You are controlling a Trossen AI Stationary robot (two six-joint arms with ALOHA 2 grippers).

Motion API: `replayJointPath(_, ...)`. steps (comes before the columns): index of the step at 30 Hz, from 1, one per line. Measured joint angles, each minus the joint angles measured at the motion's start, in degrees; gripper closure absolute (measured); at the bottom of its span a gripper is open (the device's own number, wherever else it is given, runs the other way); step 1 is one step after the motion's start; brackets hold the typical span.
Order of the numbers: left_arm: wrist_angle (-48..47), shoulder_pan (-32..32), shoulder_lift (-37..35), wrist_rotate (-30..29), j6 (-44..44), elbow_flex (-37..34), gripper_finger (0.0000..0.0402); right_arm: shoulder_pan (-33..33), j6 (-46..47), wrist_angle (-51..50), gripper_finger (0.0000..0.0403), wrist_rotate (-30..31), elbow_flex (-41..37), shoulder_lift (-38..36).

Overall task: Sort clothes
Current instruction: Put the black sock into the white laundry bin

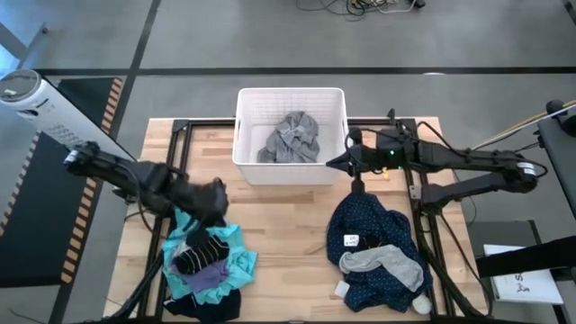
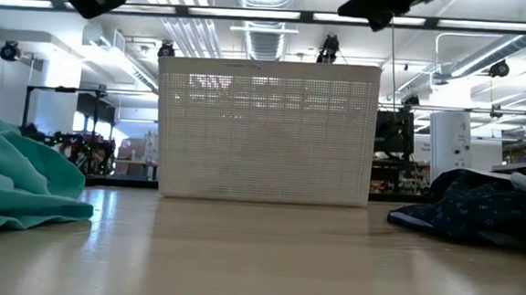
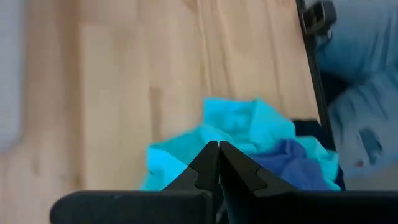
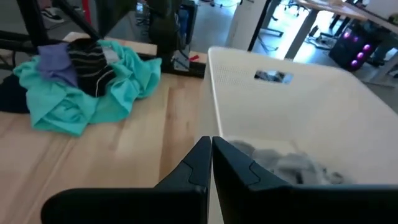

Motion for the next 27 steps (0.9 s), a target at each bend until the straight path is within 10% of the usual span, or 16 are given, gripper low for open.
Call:
replayJointPath(16, -4.23, -7.81, 12.51, 5.96, -24.45, 1.66, 0.0394, 6.07, 2.59, 5.91, 0.0403, 0.70, -6.09, 0.92)
replayJointPath(27, -14.90, -7.83, 18.20, 5.89, -25.89, 1.62, 0.0266, 8.94, 2.61, 6.62, 0.0403, 0.73, -6.09, 3.15)
